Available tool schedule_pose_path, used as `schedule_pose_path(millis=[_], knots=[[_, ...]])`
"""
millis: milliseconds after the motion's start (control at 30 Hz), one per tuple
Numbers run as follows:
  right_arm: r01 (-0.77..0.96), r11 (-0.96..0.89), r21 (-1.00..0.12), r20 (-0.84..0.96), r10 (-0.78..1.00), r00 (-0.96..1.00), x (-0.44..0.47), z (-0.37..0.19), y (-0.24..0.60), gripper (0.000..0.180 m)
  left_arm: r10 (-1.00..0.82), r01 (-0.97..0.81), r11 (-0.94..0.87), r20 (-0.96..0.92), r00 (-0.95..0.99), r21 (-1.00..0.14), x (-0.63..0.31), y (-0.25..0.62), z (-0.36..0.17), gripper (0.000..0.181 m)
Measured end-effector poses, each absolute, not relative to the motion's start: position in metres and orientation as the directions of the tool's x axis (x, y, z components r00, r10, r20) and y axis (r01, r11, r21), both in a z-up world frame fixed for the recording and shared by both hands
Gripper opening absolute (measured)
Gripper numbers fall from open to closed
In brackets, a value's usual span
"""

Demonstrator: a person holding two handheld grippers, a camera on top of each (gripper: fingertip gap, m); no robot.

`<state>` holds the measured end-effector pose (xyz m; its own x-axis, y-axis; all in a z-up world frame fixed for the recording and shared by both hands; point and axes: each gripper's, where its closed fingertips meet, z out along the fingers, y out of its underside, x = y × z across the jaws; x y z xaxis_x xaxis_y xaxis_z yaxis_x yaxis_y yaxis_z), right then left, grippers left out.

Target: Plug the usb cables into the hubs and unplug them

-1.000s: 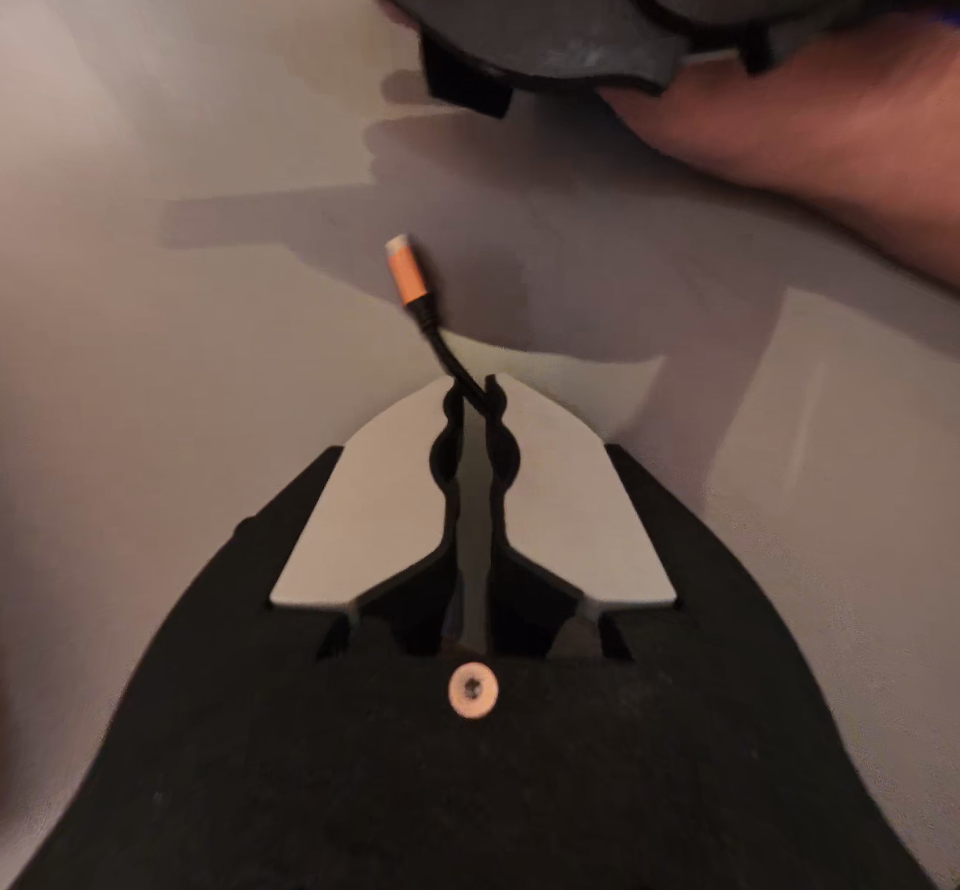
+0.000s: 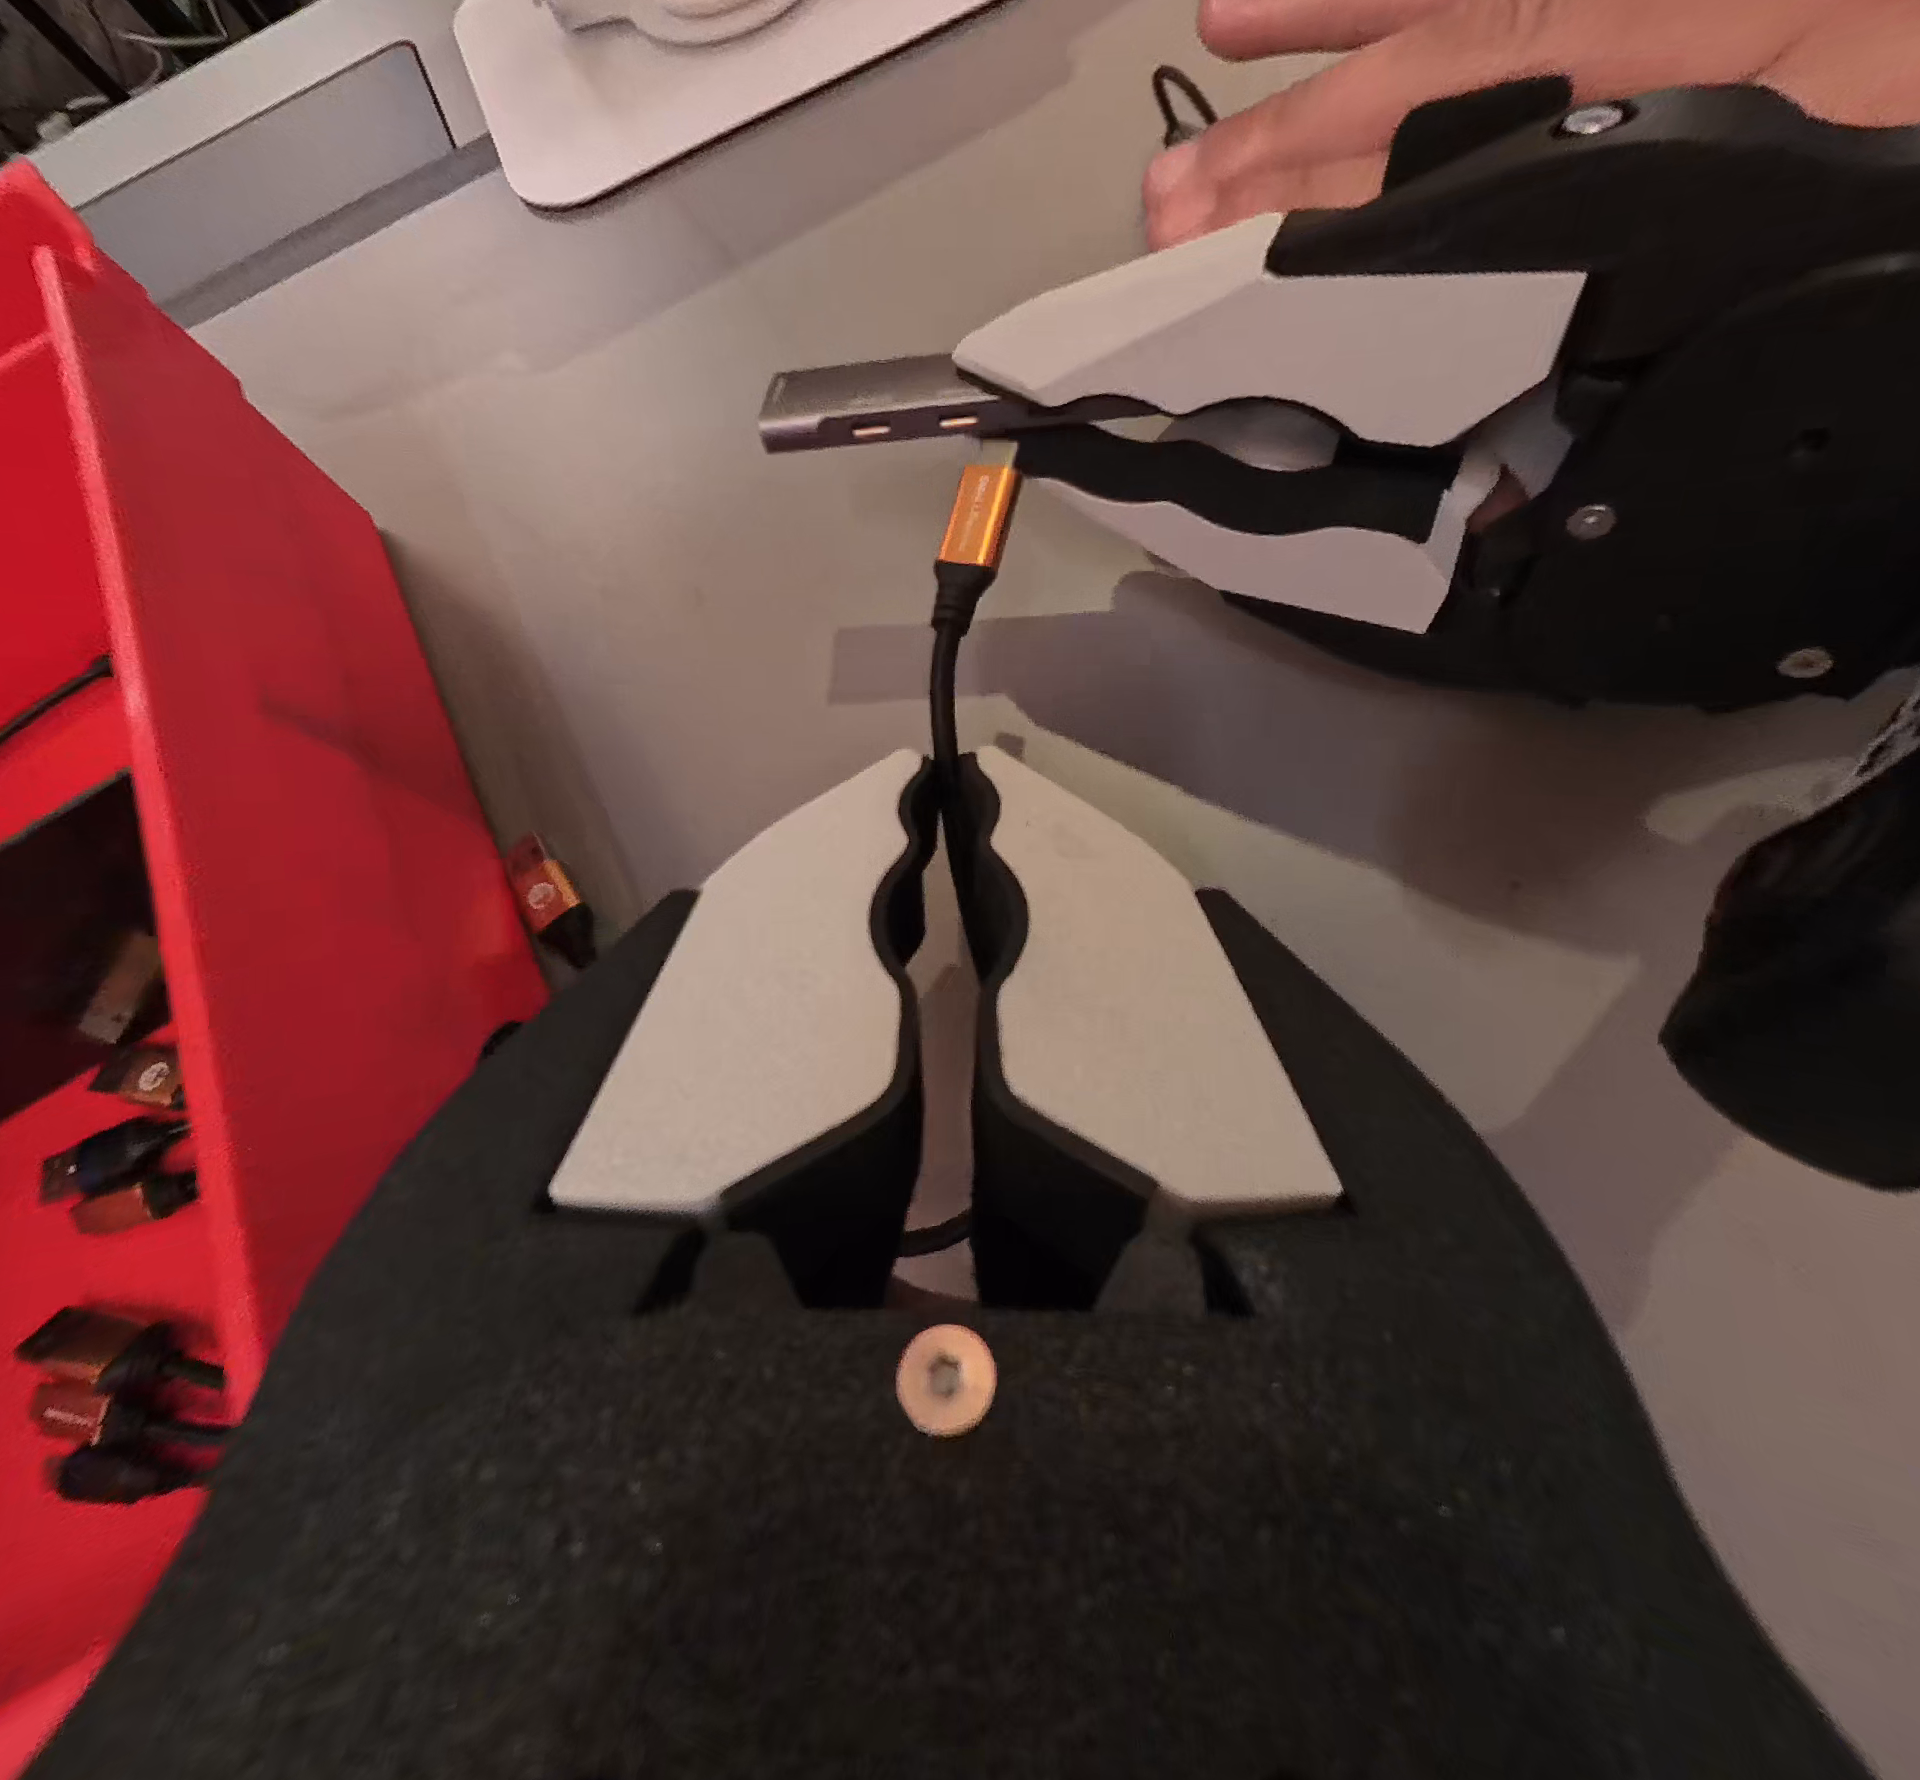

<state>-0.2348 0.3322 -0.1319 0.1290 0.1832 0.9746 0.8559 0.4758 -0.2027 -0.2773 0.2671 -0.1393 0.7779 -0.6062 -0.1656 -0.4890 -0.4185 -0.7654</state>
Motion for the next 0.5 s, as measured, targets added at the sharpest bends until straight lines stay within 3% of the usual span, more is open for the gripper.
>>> schedule_pose_path(millis=[500], knots=[[0.844,0.487,-0.224,0.964,0.238,0.118,-0.246,-0.145,0.328,0.007,-0.628,-0.509,-0.452,-0.144,0.765,-0.733,-0.272,0.262,-0.153,0.003]])
